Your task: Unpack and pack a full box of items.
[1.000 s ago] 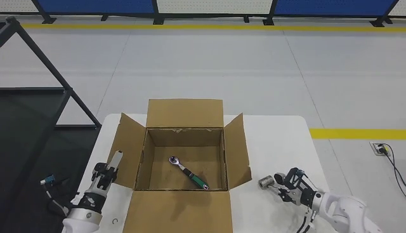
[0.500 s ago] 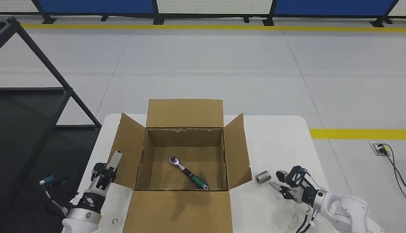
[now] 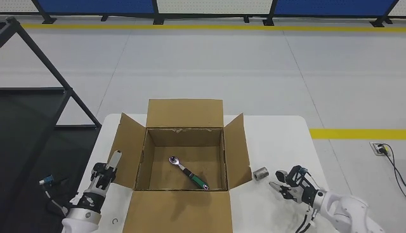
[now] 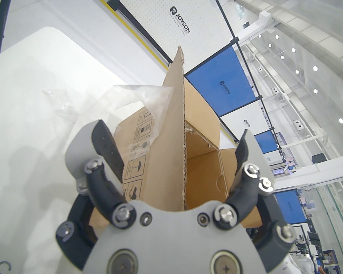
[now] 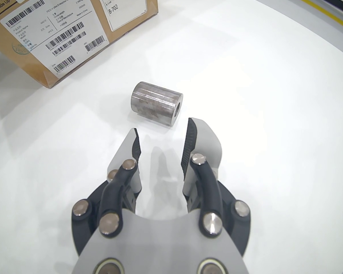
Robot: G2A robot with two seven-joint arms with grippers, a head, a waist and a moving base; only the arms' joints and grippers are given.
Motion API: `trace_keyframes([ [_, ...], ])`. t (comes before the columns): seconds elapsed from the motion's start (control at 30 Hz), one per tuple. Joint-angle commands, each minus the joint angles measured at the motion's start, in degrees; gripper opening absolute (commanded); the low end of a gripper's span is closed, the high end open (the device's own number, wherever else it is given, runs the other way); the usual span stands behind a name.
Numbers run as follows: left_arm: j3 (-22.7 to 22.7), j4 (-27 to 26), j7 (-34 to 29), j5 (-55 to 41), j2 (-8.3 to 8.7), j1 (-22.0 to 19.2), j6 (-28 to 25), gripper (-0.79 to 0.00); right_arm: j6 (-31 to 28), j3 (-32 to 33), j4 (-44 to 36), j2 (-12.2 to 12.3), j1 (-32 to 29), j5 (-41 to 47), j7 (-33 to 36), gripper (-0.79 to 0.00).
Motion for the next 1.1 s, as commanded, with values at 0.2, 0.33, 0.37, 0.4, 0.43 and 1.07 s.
trace_keyframes([
  [0.2,0.0,0.1,0.0,0.0,0.03,-0.2,0.0,0.0,-0.1,-0.3,0.6,0.1,0.4,0.5,-0.3,-0.437],
  [0.33,0.0,0.2,0.1,0.0,0.05,-0.3,0.0,0.0,0.1,-0.3,0.6,0.2,0.5,0.8,-0.5,-0.428],
  [0.37,0.0,0.2,0.1,0.0,0.05,-0.3,0.0,0.0,0.2,-0.3,0.6,0.2,0.5,1.0,-0.6,-0.425],
  [0.4,0.0,0.2,0.0,0.0,0.06,-0.4,0.0,0.0,0.3,-0.3,0.6,0.2,0.5,1.2,-0.6,-0.425],
  [0.43,0.0,0.2,0.0,0.0,0.07,-0.4,0.0,0.0,0.2,-0.4,0.7,0.2,0.5,1.5,-0.7,-0.428],
  [1.07,-0.1,-0.7,0.5,-0.1,0.12,-0.3,0.3,0.0,1.4,0.1,0.5,0.4,0.9,5.2,-2.4,0.0],
])
